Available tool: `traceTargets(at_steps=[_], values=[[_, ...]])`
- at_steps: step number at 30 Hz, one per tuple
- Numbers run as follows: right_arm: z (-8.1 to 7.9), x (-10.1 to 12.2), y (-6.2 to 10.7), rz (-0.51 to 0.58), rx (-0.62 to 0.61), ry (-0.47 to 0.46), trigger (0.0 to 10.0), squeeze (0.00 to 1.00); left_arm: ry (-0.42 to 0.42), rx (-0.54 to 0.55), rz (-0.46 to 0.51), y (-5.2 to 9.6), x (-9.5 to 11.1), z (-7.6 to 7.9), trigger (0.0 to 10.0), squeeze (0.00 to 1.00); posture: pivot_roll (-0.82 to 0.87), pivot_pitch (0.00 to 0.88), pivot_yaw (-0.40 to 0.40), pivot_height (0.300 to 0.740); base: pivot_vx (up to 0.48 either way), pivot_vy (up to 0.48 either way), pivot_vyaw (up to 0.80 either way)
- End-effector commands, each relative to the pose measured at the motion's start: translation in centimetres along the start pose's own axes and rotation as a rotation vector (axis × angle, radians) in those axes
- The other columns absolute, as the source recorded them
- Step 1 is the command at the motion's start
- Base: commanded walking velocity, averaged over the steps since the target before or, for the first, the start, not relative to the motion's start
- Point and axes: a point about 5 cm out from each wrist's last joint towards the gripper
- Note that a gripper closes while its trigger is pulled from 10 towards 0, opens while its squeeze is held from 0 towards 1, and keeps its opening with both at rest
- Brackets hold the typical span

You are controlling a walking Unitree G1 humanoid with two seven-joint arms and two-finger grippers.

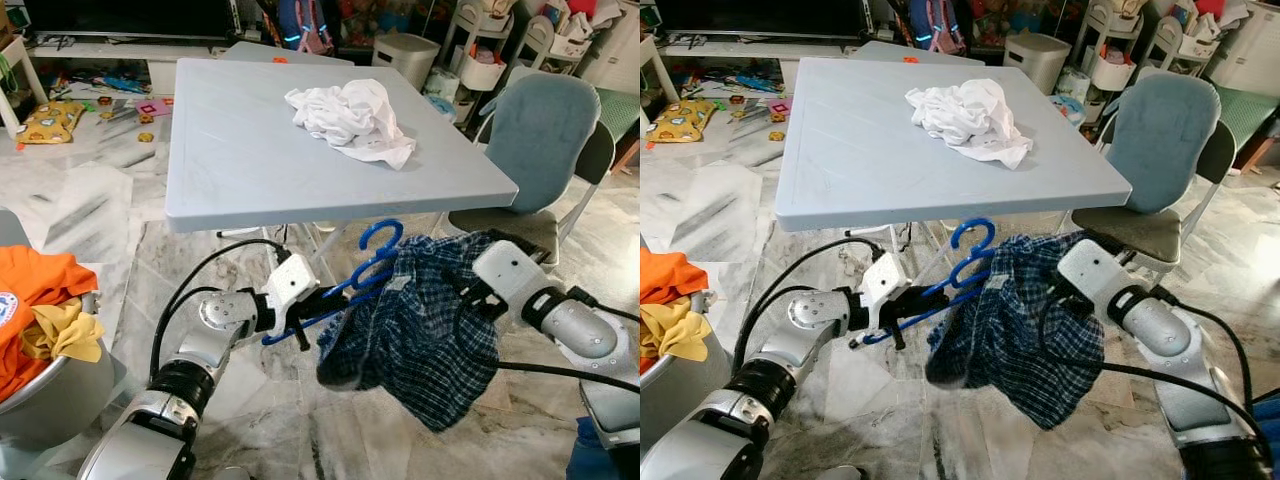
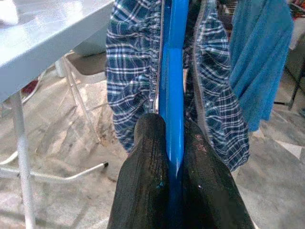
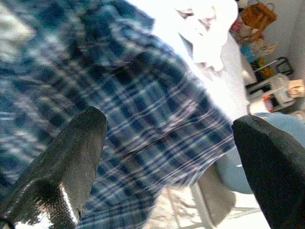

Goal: Hang hanger

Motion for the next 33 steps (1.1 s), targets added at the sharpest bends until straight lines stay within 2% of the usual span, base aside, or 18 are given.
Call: traceTargets(at_steps=[1, 2, 4, 6, 7, 8, 9, 11, 12, 13, 17, 23, 24, 25, 26, 27, 33], values=[[-0.2, 0.0, 0.3, 0.0, 0.002, -0.037, 10.0, 1.0, 0.0, 0.037, 0.021, -0.5, 1.0, -0.7, 0.0, 0.0, 0.04, 0.0, -0.111, 0.74, 0.0, 0.0, 0.0], [-0.4, 0.0, 0.4, 0.002, 0.007, -0.051, 10.0, 1.0, 0.003, 0.041, 0.023, -0.5, 1.0, -0.7, 0.0, 0.0, 0.04, 0.0, -0.11, 0.74, 0.0, 0.0, 0.0], [-1.8, 0.2, 0.5, 0.014, 0.056, -0.165, 10.0, 1.0, 0.035, 0.075, 0.034, -0.9, 1.3, -0.9, 0.0, 0.0, 0.04, 0.0, -0.106, 0.74, 0.0, 0.0, 0.0], [-2.1, 0.2, 0.5, 0.016, 0.069, -0.183, 10.0, 1.0, 0.036, 0.079, 0.035, -0.9, 1.3, -1.0, 0.0, 0.0, 0.04, 0.0, -0.106, 0.74, 0.0, 0.0, 0.0], [-2.9, 0.2, 0.4, 0.017, 0.096, -0.254, 10.0, 0.89, 0.04, 0.084, 0.042, -1.1, 1.6, -1.1, 0.0, 0.0, 0.04, 0.0, -0.104, 0.74, 0.0, 0.0, 0.0], [-2.9, 0.2, 0.4, 0.017, 0.096, -0.254, 10.0, 0.89, 0.04, 0.084, 0.042, -1.1, 1.6, -1.1, 0.0, 0.0, 0.04, 0.0, -0.104, 0.74, 0.0, 0.0, 0.0], [-3.2, 0.2, 0.3, 0.018, 0.102, -0.278, 10.0, 0.78, 0.04, 0.084, 0.045, -1.2, 1.7, -1.1, 0.0, 0.0, 0.04, 0.0, -0.101, 0.74, 0.0, 0.0, 0.0], [-4.1, 0.4, -0.2, 0.04, 0.12, -0.345, 10.0, 0.42, 0.035, 0.073, 0.065, -1.5, 2.3, -1.1, 0.0, 0.0, 0.04, 0.0, -0.096, 0.74, 0.0, 0.0, 0.0], [-4.1, 0.4, -0.2, 0.04, 0.12, -0.345, 10.0, 0.42, 0.035, 0.073, 0.065, -1.5, 2.3, -1.1, 0.0, 0.0, 0.04, 0.0, -0.096, 0.74, 0.0, 0.0, 0.0], [-4.6, 0.6, -0.6, 0.055, 0.121, -0.382, 10.0, 0.0, 0.036, 0.065, 0.085, -1.8, 2.7, -1.0, 0.0, 0.0, 0.04, 0.0, -0.096, 0.74, 0.0, 0.0, 0.0], [-5.3, 1.3, -2.3, 0.076, 0.093, -0.424, 10.0, 0.0, 0.021, 0.044, 0.096, -2.2, 3.2, -0.8, 0.0, 0.0, 0.05, 0.0, -0.091, 0.74, 0.0, 0.0, 0.0], [-4.6, 2.0, -4.2, 0.088, -0.023, -0.434, 10.0, 0.0, -0.003, 0.004, 0.116, -2.3, 3.7, -0.5, 0.0, 0.0, 0.06, 0.0, -0.092, 0.74, 0.0, 0.0, 0.0], [-4.4, 2.1, -4.5, 0.094, -0.036, -0.427, 9.4, 0.0, -0.004, 0.002, 0.12, -2.2, 3.8, -0.5, 0.0, 0.0, 0.06, 0.0, -0.094, 0.74, 0.0, 0.0, 0.0], [-4.2, 2.2, -4.6, 0.103, -0.054, -0.421, 2.9, 0.0, -0.005, 0.001, 0.122, -2.2, 3.9, -0.5, 0.0, 0.0, 0.07, 0.0, -0.096, 0.74, 0.0, 0.0, 0.0], [-4.1, 2.3, -4.7, 0.108, -0.068, -0.417, 2.9, 0.0, -0.006, 0.001, 0.124, -2.2, 3.9, -0.5, 0.0, 0.0, 0.07, 0.0, -0.098, 0.74, 0.0, 0.0, 0.0], [-3.9, 2.4, -4.9, 0.118, -0.086, -0.416, 0.0, 0.0, -0.006, 0.0, 0.124, -2.1, 3.9, -0.6, 0.0, 0.0, 0.07, 0.0, -0.098, 0.74, 0.0, 0.0, 0.0], [-3.7, 2.3, -5.2, 0.114, -0.092, -0.411, 0.0, 0.0, -0.013, 0.004, 0.116, -1.4, 3.6, -0.9, 0.0, 0.0, 0.09, 0.0, -0.113, 0.74, 0.0, 0.0, 0.0]])
Point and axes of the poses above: a point about 5 cm out from each wrist's last joint towards the gripper, its own y axis pointing back from the gripper into the wrist, its own x axis along the axis of the wrist's last joint, z = x × y, and after that the axes turned 9 degrees about -y, right-handed
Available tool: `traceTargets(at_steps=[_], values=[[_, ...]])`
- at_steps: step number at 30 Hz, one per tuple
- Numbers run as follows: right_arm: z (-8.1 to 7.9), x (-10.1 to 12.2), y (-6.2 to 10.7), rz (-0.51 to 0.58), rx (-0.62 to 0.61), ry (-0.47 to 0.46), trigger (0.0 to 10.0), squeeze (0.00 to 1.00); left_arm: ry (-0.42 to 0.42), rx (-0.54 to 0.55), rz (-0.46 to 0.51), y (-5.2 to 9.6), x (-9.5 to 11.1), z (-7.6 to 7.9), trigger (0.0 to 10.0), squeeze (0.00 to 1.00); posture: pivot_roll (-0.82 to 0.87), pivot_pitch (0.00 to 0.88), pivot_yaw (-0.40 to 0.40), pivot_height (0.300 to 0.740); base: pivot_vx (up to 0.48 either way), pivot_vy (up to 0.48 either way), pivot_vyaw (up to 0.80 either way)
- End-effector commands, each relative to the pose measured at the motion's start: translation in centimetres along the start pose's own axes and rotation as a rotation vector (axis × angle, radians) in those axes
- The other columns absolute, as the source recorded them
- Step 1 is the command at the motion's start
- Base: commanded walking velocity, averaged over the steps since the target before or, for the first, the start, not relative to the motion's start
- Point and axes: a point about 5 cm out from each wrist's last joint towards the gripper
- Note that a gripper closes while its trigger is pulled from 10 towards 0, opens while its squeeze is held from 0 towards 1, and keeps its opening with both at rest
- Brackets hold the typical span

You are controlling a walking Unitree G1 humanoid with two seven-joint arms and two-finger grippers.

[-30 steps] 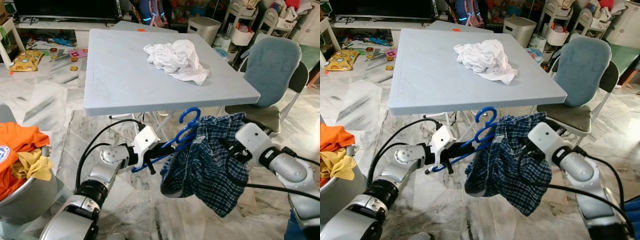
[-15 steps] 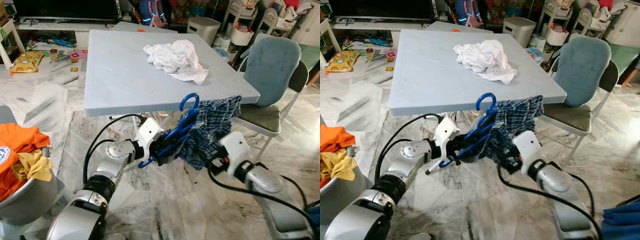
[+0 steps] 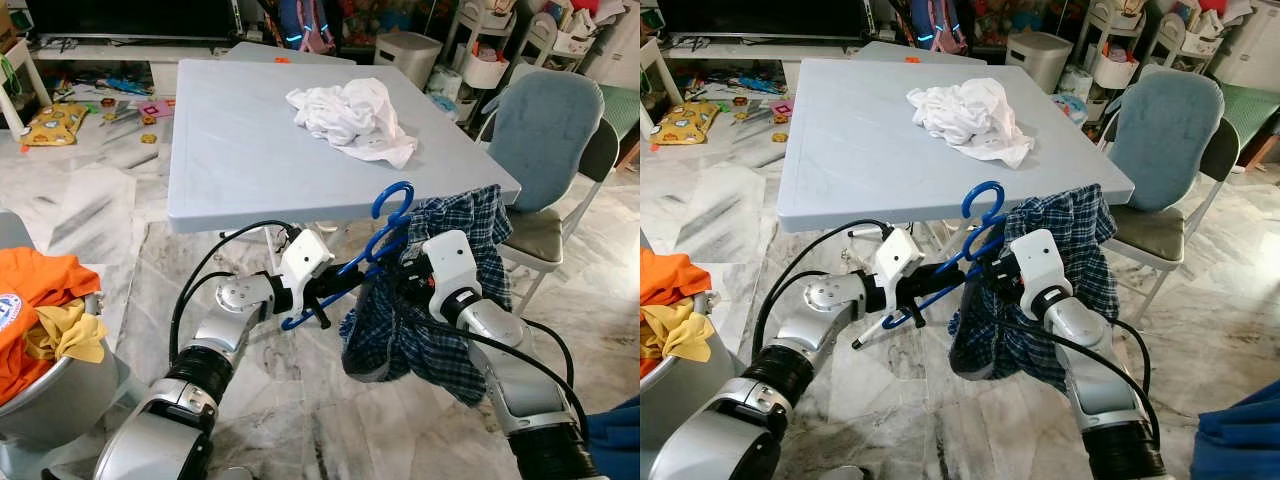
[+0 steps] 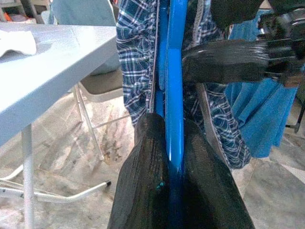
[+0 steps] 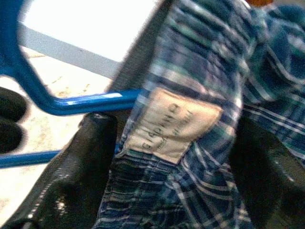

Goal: Hang hanger

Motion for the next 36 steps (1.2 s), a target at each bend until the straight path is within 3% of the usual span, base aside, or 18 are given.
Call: traceTargets(at_steps=[1, 22, 24, 36], values=[[1.1, 0.2, 0.0, 0.001, -0.042, 0.014, 0.0, 0.0, -0.017, -0.013, 0.032, -0.2, 0.8, 0.0, 0.0, 0.0, 0.09, 0.0, -0.113, 0.74, 0.0, 0.0, 0.0], [2.6, 0.0, 0.8, 0.01, 0.023, 0.022, 0.0, 0.0, -0.073, 0.021, -0.014, 0.2, 0.3, -0.3, 0.0, 0.0, 0.08, 0.0, -0.133, 0.74, 0.0, 0.0, 0.0], [3.2, -0.1, 1.0, 0.008, 0.009, 0.028, 0.0, 0.0, -0.108, 0.026, -0.03, 0.3, 0.1, -0.4, 0.0, 0.0, 0.08, 0.0, -0.134, 0.74, 0.0, 0.0, 0.0], [4.9, 0.4, 1.3, 0.046, -0.128, 0.012, 0.0, 0.0, -0.107, 0.029, -0.029, 0.3, 0.0, -0.3, 0.0, 0.0, 0.07, 0.0, -0.13, 0.74, 0.0, 0.0, 0.0]])
Point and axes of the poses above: a point about 5 cm out from each wrist's last joint towards the gripper, its own y axis pointing back from the gripper into the wrist, its own x axis along the axis of the wrist's last joint, z = x × y, and after that the axes turned 9 degrees about -y, right-handed
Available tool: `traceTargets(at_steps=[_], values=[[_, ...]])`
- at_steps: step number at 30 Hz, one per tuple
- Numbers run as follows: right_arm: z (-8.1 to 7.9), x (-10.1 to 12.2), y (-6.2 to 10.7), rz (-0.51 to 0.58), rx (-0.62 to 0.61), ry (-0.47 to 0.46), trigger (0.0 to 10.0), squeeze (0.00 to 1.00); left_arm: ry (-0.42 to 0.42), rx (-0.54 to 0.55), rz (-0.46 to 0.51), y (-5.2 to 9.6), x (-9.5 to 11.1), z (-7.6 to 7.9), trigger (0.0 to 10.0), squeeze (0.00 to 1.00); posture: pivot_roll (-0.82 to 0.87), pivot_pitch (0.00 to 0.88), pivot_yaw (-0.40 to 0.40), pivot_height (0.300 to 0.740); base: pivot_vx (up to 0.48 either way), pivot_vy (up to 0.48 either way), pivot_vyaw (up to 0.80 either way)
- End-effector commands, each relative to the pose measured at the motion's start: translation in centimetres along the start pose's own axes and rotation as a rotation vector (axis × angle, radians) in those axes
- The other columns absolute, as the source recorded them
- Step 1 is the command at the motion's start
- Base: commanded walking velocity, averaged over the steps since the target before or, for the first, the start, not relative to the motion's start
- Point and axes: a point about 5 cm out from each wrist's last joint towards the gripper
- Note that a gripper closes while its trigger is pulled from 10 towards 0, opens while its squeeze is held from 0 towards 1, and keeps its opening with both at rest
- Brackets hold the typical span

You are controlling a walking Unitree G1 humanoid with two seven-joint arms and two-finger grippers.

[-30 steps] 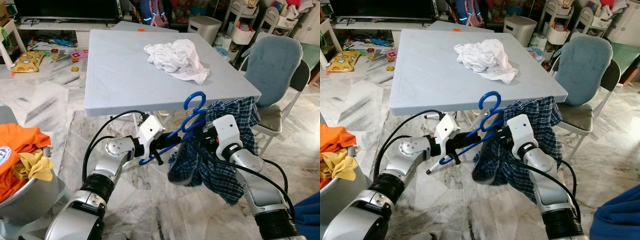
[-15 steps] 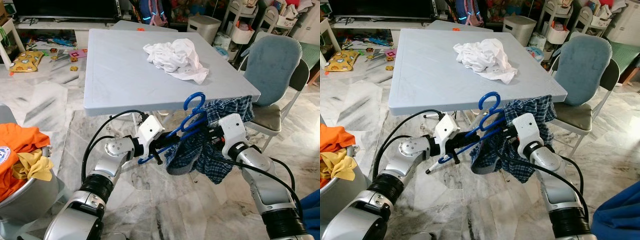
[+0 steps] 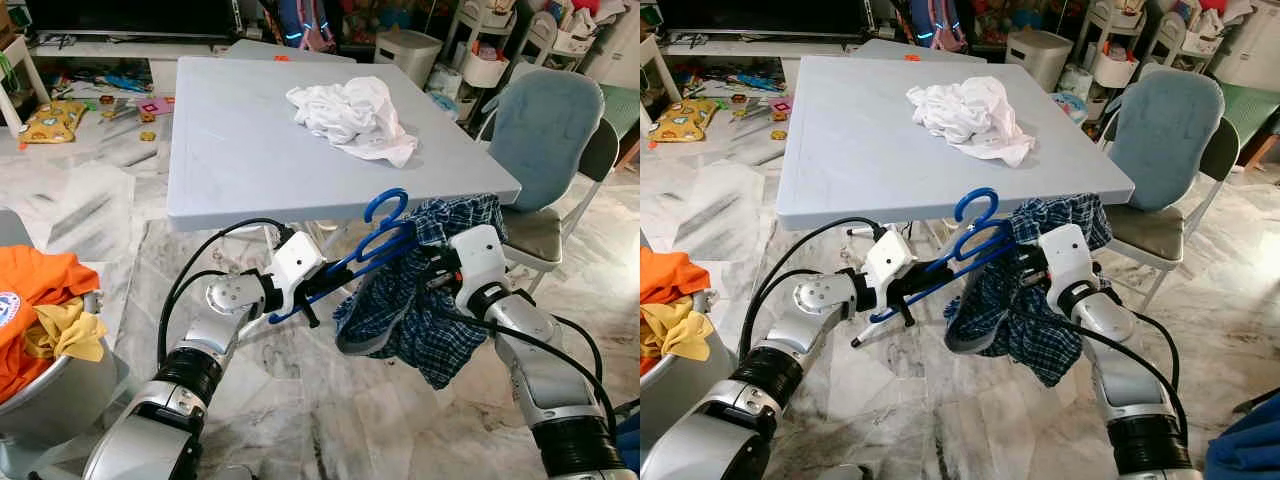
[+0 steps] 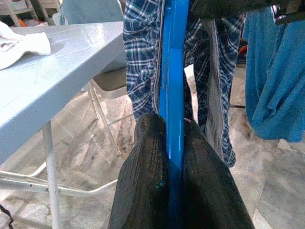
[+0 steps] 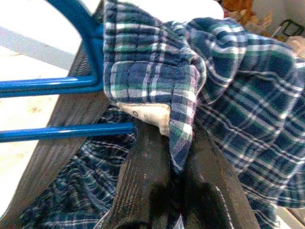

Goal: Hang hanger

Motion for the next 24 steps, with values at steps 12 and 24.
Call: traceTargets(at_steps=[12, 24], values=[[3.6, 5.4, -0.2, 0.271, -0.224, -0.103, 0.0, 0.0, -0.082, -0.023, -0.056, 0.6, -0.7, 0.1, 0.0, 0.0, 0.06, 0.0, -0.125, 0.74, 0.0, 0.0, 0.0], [7.5, 7.5, -0.8, 0.313, -0.554, -0.13, 0.0, 0.0, -0.119, -0.085, -0.049, 2.0, -0.8, 0.4, 0.0, 0.0, 0.07, 0.0, -0.127, 0.74, 0.0, 0.0, 0.0]])
Point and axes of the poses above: a point about 5 cm out from each wrist's last joint towards the gripper, its own y axis pointing back from the gripper into the wrist, its own x axis along the axis of the wrist's last joint, z = x × y, and after that the axes turned 9 degrees about -y, right-handed
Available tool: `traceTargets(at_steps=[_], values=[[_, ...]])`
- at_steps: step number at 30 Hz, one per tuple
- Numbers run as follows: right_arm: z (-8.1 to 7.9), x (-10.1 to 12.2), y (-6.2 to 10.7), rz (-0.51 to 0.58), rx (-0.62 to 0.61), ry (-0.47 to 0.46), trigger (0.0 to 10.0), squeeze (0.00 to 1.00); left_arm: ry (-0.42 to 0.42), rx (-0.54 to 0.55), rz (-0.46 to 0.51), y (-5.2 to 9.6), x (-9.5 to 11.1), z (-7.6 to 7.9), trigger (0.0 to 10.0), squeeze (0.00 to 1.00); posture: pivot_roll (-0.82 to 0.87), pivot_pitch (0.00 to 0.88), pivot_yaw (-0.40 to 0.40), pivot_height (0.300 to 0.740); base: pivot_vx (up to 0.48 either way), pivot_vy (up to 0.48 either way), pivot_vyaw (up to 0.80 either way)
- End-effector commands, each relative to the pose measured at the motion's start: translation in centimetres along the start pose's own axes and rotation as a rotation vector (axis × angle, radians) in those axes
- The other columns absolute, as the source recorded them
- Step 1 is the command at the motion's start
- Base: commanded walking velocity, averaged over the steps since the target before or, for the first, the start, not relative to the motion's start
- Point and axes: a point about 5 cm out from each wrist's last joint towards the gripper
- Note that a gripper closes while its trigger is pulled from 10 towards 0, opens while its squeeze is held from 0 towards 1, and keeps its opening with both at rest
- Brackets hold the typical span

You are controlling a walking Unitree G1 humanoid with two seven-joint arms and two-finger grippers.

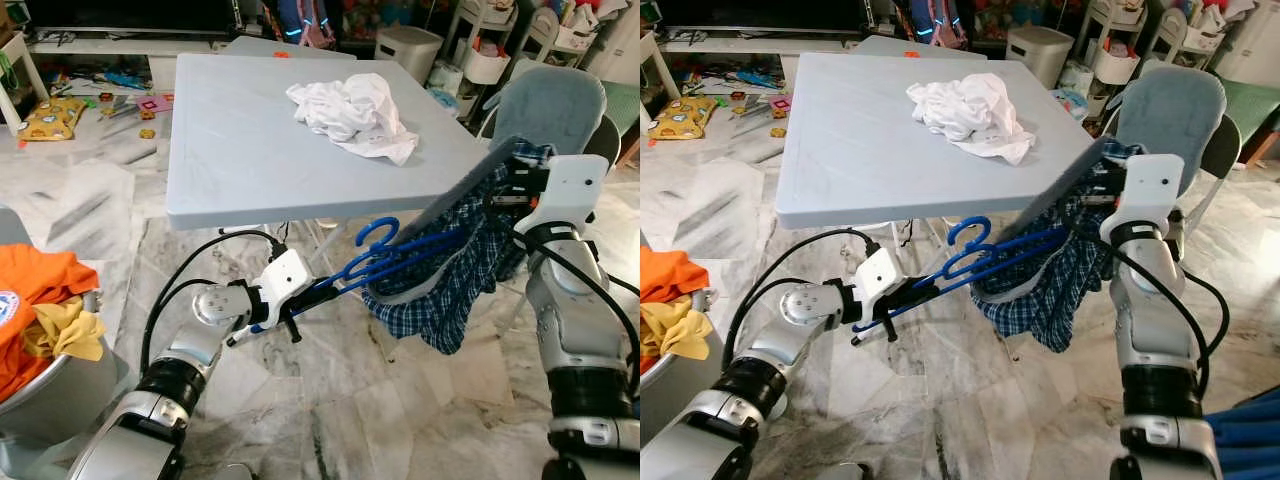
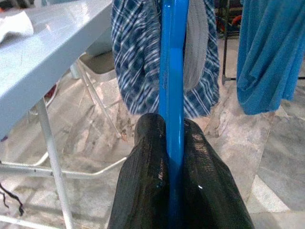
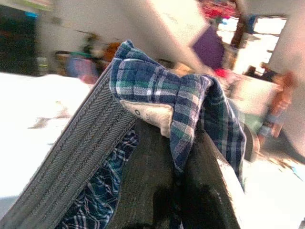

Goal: Hang hanger

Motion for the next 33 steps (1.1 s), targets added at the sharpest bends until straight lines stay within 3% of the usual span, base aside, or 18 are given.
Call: traceTargets(at_steps=[1, 5, 9, 13, 15, 17, 19, 20, 21, 22, 23, 24, 27, 29, 33], values=[[1.2, 0.5, -0.6, -0.001, -0.081, 0.015, 0.0, 0.0, -0.035, -0.007, 0.044, 0.1, 0.9, -0.2, 0.0, 0.0, 0.08, 0.0, -0.133, 0.74, 0.0, 0.0, 0.0], [1.6, -1.4, -0.4, -0.096, -0.12, 0.057, 0.0, 0.0, -0.044, 0.047, 0.092, 0.8, 1.6, -0.9, 0.0, 0.0, 0.08, 0.0, -0.139, 0.74, 0.0, 0.0, 0.0], [3.1, -2.9, 0.2, -0.162, -0.218, 0.107, 0.0, 0.0, -0.035, 0.07, 0.087, 1.3, 1.5, -1.2, 0.0, 0.0, 0.08, 0.0, -0.135, 0.74, 0.0, 0.0, 0.0], [4.3, -4.1, 1.2, -0.217, -0.232, 0.103, 0.0, 0.0, 0.098, 0.141, 0.142, 1.5, 1.6, -1.4, 0.0, 0.0, 0.08, 0.0, -0.133, 0.74, 0.0, 0.0, 0.0], [4.5, -4.4, 1.5, -0.229, -0.229, 0.109, 0.0, 0.0, 0.125, 0.153, 0.168, 1.4, 1.8, -1.3, 0.0, 0.0, 0.08, 0.0, -0.132, 0.74, 0.0, 0.0, 0.0], [4.7, -5.1, 2.7, -0.251, -0.186, 0.04, 0.0, 0.0, 0.208, 0.249, 0.24, 1.3, 2.7, -1.7, 0.0, 0.0, 0.08, 0.0, -0.133, 0.74, 0.0, 0.0, 0.0], [4.7, -5.2, 3.0, -0.251, -0.168, 0.025, 0.0, 0.0, 0.234, 0.294, 0.253, 1.3, 2.8, -1.8, 0.0, 0.0, 0.08, 0.0, -0.133, 0.74, 0.0, 0.0, 0.0], [4.3, -5.1, 3.4, -0.231, -0.132, 0.007, 0.0, 0.0, 0.257, 0.395, 0.235, 1.3, 2.6, -2.3, 0.0, 0.0, 0.09, 0.0, -0.132, 0.74, 0.0, 0.0, 0.0], [3.9, -5.1, 4.0, -0.218, -0.091, -0.005, 0.0, 0.0, 0.299, 0.487, 0.198, 1.4, 2.1, -2.6, 4.8, 0.0, 0.09, 0.0, -0.129, 0.74, 0.0, 0.0, 0.0], [3.6, -5.1, 4.5, -0.209, -0.062, -0.013, 0.0, 0.0, 0.33, 0.548, 0.17, 1.4, 1.7, -2.7, 4.8, 0.0, 0.1, 0.0, -0.129, 0.74, 0.0, 0.0, 0.0], [2.9, -5.0, 5.5, -0.187, 0.001, -0.057, 0.0, 0.0, 0.375, 0.617, 0.131, 1.6, 1.1, -2.6, 8.9, 0.0, 0.1, 0.0, -0.125, 0.74, 0.0, 0.0, 0.0], [2.4, -4.8, 6.1, -0.171, 0.037, -0.082, 0.0, 0.0, 0.359, 0.643, 0.099, 1.6, 0.8, -2.4, 10.0, 0.0, 0.1, 0.0, -0.12, 0.74, 0.0, 0.0, 0.0], [1.9, -4.6, 7.0, -0.155, 0.085, -0.093, 0.0, 0.0, 0.32, 0.664, 0.037, 1.7, 0.4, -2.0, 10.0, 0.0, 0.11, 0.0, -0.114, 0.74, 0.0, 0.0, 0.0], [1.4, -3.8, 8.4, -0.118, 0.155, -0.091, 0.0, 0.0, 0.276, 0.673, -0.017, 1.9, 0.2, -1.8, 10.0, 0.0, 0.11, 0.0, -0.102, 0.74, 0.0, 0.0, 0.0], [1.6, -3.2, 9.4, -0.124, 0.183, -0.085, 0.0, 0.0, 0.246, 0.68, -0.085, 2.2, -0.4, -2.0, 10.0, 0.0, 0.12, 0.0, -0.089, 0.74, 0.0, 0.0, 0.0]])
Point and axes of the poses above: a point about 5 cm out from each wrist's last joint towards the gripper, its own y axis pointing back from the gripper into the wrist, its own x axis along the axis of the wrist's last joint, z = x × y, and after that the axes turned 9 degrees about -y, right-handed
